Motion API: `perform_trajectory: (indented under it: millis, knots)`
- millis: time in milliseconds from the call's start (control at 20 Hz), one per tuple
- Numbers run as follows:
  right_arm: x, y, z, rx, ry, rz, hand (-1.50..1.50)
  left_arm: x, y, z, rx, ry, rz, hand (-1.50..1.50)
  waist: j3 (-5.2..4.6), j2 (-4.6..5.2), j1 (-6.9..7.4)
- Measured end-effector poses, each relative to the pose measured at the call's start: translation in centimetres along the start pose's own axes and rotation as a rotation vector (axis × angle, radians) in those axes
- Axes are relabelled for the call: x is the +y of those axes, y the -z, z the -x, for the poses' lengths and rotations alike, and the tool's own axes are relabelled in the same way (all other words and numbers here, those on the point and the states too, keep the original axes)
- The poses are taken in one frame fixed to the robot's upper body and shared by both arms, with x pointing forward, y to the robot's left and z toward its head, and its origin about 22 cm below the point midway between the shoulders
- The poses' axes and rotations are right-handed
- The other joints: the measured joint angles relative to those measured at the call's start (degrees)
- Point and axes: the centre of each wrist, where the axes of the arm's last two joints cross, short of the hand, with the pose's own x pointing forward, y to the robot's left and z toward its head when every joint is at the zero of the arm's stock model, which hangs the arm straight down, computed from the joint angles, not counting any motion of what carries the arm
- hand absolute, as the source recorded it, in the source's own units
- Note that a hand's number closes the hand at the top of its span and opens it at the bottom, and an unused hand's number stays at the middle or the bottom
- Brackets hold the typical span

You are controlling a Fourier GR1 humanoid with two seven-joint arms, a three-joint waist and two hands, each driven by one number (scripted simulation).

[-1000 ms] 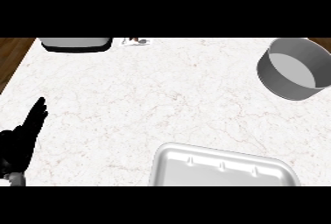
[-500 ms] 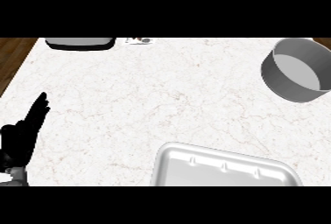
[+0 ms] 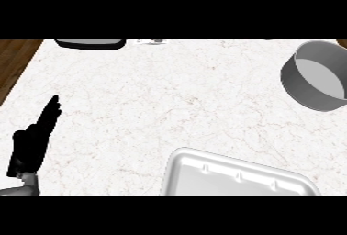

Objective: Pick the squash from the tray and place it in the pot

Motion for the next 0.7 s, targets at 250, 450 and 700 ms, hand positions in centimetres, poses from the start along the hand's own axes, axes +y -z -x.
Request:
perform_trajectory:
  millis: [250,450,700]
  knots:
    - [2.4,0.5,0.7,0.004,-0.082,-0.019,1.50,-0.3,0.3,-0.9,-0.010,-0.001,0.011,0.00,0.08,0.50,0.98]
    - [4.1,0.9,0.9,0.035,-0.045,-0.054,-1.50,-0.8,0.4,-0.9,-0.017,0.001,0.019,0.00,0.12,0.77,1.49]
    - [5.5,1.3,0.8,0.078,0.062,-0.100,-1.50,-1.0,0.6,-1.4,-0.027,-0.003,0.024,0.00,0.16,0.98,1.87]
